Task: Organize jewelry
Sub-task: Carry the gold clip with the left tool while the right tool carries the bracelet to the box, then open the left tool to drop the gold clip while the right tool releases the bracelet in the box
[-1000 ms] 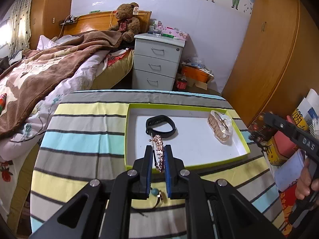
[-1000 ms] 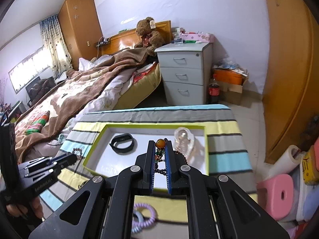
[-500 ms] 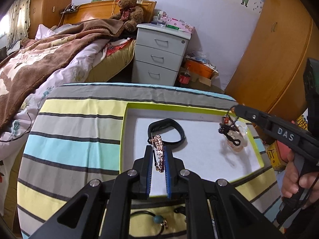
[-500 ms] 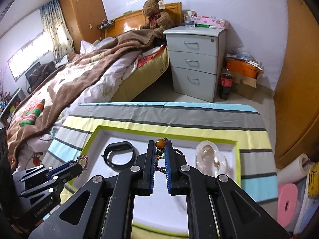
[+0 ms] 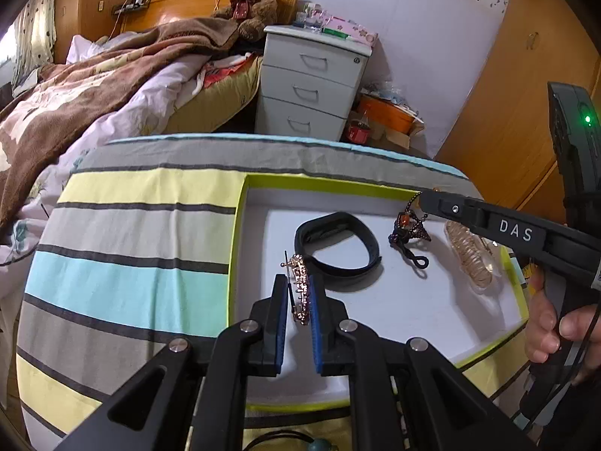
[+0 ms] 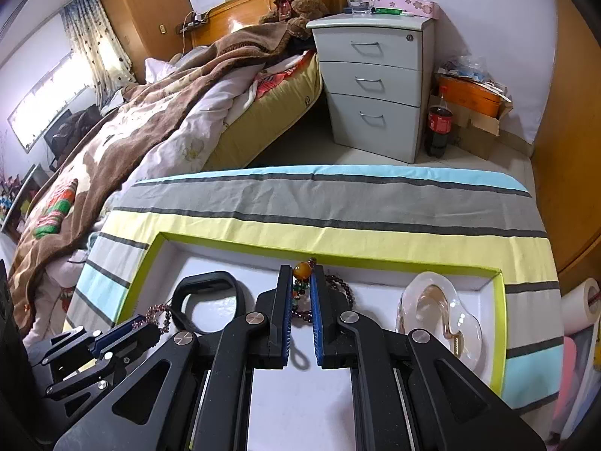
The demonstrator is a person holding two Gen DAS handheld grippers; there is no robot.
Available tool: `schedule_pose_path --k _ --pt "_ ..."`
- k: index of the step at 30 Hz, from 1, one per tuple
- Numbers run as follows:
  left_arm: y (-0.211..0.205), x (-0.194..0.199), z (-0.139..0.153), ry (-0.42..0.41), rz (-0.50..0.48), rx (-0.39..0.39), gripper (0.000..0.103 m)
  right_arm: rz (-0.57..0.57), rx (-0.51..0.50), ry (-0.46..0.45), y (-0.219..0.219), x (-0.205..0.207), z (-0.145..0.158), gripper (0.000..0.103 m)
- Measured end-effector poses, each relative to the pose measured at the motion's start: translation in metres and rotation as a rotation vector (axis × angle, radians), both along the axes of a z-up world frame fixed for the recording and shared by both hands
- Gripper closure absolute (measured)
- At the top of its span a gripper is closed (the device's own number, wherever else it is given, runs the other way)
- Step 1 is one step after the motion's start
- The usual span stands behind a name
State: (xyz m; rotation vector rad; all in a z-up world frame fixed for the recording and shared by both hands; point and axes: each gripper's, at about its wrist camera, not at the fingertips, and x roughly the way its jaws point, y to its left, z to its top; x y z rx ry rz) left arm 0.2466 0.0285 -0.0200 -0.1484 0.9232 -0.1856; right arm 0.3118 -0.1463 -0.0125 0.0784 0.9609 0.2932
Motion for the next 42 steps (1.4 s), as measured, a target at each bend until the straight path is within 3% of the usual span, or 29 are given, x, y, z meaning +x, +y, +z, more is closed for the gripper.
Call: schedule_pose_path --k 22,28,37,42 --pt "-0.002 0.004 -0.008 0.019 0.015 0.02 0.09 -0.005 -0.137 0.003 0.012 0.003 -0.014 0.092" --pt "-0.003 0.004 -0.006 0.015 0.014 0.02 0.085 -0.008 -0.161 -0.012 0.014 0.001 -0.013 0.092" --pt "-0.005 0.004 -0.004 0.008 0.021 0.042 0.077 -0.01 -0.163 -0.022 0.014 -0.003 -0.011 0.086" --pt "-0.005 0.003 -0.002 0.008 0.026 0.042 0.071 -0.012 -0.16 -0.03 0.012 -0.005 -0.008 0.071"
